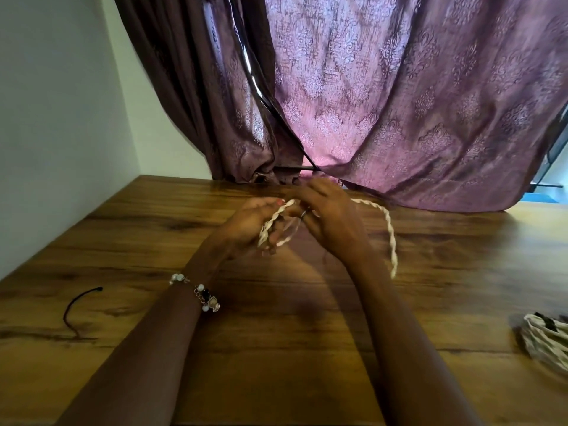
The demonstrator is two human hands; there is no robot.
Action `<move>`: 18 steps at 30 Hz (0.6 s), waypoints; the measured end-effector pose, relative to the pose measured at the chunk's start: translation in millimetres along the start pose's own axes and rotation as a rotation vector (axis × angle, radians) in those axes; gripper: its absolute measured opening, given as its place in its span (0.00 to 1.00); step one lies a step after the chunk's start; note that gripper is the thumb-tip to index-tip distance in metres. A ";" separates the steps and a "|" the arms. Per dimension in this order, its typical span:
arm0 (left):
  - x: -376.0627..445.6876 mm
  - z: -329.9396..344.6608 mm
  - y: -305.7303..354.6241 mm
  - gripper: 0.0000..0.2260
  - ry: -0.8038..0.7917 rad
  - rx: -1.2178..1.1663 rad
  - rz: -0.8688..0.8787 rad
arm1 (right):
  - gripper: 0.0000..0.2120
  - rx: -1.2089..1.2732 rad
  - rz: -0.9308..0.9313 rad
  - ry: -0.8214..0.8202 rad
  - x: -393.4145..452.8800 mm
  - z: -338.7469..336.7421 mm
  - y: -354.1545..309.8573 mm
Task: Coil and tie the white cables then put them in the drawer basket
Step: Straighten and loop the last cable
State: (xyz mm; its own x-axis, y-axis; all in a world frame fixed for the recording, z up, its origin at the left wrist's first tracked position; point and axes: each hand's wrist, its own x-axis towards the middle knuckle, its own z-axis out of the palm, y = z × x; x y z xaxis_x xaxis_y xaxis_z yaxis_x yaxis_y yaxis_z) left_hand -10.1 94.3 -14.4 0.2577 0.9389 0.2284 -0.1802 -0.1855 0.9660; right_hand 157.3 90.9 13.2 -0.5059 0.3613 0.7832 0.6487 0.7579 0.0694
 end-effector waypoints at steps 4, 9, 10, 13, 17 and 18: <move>-3.2 2.5 3.2 0.21 -0.233 -0.151 -0.125 | 0.13 0.058 0.161 0.006 -11.5 -1.4 26.8; -3.9 6.3 2.8 0.15 -0.258 -0.236 -0.146 | 0.15 -0.054 0.235 -0.076 -19.5 10.4 36.8; -4.8 5.6 2.9 0.14 -0.249 -0.260 -0.156 | 0.15 -0.019 0.219 -0.090 -19.1 11.4 36.2; -4.9 3.0 7.2 0.12 -0.220 -0.404 -0.163 | 0.16 0.239 0.193 -0.076 -15.0 12.6 30.3; -2.3 -7.3 14.4 0.11 -0.215 -0.649 -0.089 | 0.18 0.239 0.179 -0.182 -16.1 19.1 28.3; -1.0 -10.5 14.2 0.11 -0.214 -0.708 -0.066 | 0.22 0.119 0.206 -0.270 -18.7 23.3 28.5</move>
State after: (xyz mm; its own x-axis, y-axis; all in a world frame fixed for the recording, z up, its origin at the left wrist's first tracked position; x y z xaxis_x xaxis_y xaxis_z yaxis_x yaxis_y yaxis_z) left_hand -22.9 93.8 -2.2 0.4560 0.8509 0.2609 -0.7077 0.1689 0.6860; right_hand 172.1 118.4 -13.8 -0.5133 0.6318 0.5808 0.6903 0.7060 -0.1580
